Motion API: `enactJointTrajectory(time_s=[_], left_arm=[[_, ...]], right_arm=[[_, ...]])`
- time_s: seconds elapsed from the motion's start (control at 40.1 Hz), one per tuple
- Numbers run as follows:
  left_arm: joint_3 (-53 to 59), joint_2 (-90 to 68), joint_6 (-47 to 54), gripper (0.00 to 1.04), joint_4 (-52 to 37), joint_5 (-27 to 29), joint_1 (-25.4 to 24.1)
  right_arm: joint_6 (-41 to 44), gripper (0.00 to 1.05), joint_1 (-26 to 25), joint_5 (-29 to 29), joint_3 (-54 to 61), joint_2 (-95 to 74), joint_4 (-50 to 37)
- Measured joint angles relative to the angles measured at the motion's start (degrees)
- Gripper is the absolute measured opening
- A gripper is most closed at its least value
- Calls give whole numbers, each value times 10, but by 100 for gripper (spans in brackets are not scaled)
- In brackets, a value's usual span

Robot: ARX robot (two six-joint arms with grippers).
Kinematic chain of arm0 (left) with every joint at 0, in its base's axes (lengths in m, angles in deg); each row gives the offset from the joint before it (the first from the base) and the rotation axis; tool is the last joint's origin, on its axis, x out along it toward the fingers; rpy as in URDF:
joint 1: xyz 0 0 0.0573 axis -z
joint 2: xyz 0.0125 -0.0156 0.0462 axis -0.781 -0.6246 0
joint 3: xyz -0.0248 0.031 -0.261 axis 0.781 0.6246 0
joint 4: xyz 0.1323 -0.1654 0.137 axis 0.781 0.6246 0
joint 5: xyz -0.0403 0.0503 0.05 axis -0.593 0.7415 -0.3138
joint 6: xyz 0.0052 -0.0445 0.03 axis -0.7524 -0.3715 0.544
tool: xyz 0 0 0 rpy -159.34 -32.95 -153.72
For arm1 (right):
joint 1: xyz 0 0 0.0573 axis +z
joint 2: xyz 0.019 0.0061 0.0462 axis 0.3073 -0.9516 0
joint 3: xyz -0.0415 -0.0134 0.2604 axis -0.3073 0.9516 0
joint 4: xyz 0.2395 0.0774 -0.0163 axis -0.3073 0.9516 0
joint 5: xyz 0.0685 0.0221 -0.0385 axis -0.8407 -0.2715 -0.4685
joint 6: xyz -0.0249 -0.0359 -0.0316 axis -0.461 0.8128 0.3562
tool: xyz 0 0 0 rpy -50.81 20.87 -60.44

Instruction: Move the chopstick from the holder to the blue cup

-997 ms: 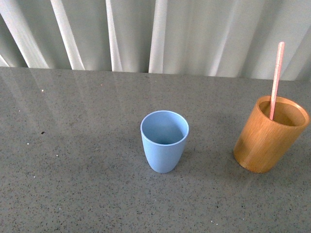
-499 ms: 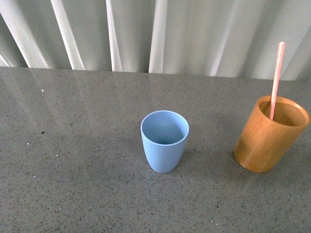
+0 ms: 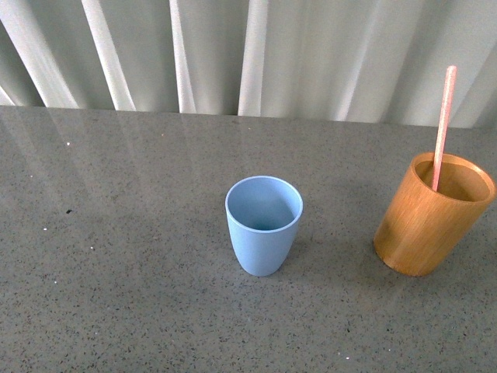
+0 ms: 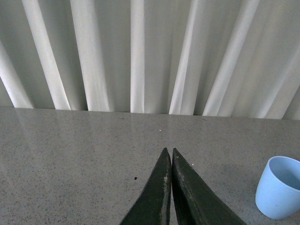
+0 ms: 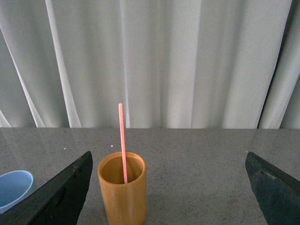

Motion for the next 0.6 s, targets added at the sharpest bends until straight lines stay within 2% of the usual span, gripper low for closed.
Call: enactJointTrajectory(time_s=[0.075,0.175,0.274,0.449,0.474,0.499,0.524,0.598], left_arm=[[0,0,0,14,0,0,0],[0,0,0,35,0,0,0],[0,0,0,50,0,0,0],[0,0,0,89,0,0,0],[0,0,0,94,0,0,0],[0,0,0,99,0,0,0],[0,0,1,99,0,0,0],[0,0,1,97,0,0,0]], right_arm=[[0,95,0,0,0,0,0],[0,95,0,0,0,0,0],[0,95,0,0,0,0,0],[0,95,0,2,0,-1,1],[-3,95,5,18,-6,-9,19],[-3,95,10,51,-32,-47,80],[-2,95,8,54,-48,-92,104],[3,95,-7,23,-64,-183,71]])
